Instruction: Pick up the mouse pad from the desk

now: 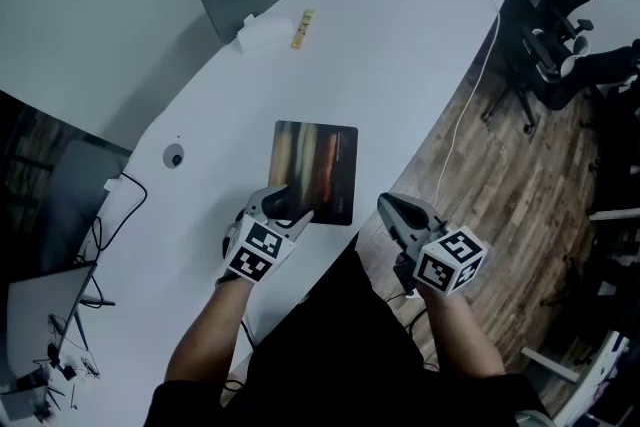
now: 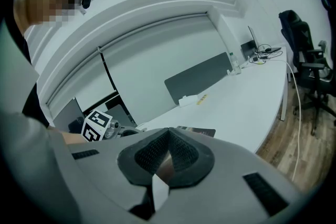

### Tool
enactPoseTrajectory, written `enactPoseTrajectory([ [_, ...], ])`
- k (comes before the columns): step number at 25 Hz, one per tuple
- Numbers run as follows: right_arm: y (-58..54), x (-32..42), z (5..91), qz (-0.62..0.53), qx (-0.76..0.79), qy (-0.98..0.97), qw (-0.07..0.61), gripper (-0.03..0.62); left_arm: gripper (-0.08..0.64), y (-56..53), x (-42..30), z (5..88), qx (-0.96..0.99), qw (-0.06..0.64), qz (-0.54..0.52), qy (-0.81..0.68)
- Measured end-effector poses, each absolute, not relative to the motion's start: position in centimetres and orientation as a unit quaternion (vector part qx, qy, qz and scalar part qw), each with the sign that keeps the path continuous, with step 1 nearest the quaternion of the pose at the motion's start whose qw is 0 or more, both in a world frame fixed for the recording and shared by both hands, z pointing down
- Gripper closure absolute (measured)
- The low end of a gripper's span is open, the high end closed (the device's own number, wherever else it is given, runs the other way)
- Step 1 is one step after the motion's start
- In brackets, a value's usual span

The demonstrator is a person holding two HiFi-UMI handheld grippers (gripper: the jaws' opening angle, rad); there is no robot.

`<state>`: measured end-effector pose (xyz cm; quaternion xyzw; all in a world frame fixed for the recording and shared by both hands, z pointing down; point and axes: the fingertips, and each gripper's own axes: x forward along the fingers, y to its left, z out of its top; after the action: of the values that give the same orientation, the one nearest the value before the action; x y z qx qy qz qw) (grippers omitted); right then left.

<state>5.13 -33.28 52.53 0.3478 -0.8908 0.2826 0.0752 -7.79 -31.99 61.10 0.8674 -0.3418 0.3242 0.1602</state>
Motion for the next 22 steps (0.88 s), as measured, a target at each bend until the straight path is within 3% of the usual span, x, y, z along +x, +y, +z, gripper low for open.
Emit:
enactPoseTrajectory([
  [4,-33.7,5.1,53.8,0.293,0.339,-0.890,0.082,0.589,0.299,-32.6,-6.9,63.2,0.864,0.165,0.342,-0.331],
  [16,-34.1,7.6,54.8,0.306,0.351,-0.880,0.089,0.589,0.092,-33.8,-4.5,69.3,0.859,0.169,0.403,-0.267],
  [22,-34.1,9.0,55.6,0.312,0.364,-0.873,0.090,0.589,0.053,-34.7,-4.8,71.3,0.844,0.150,0.457,-0.238],
])
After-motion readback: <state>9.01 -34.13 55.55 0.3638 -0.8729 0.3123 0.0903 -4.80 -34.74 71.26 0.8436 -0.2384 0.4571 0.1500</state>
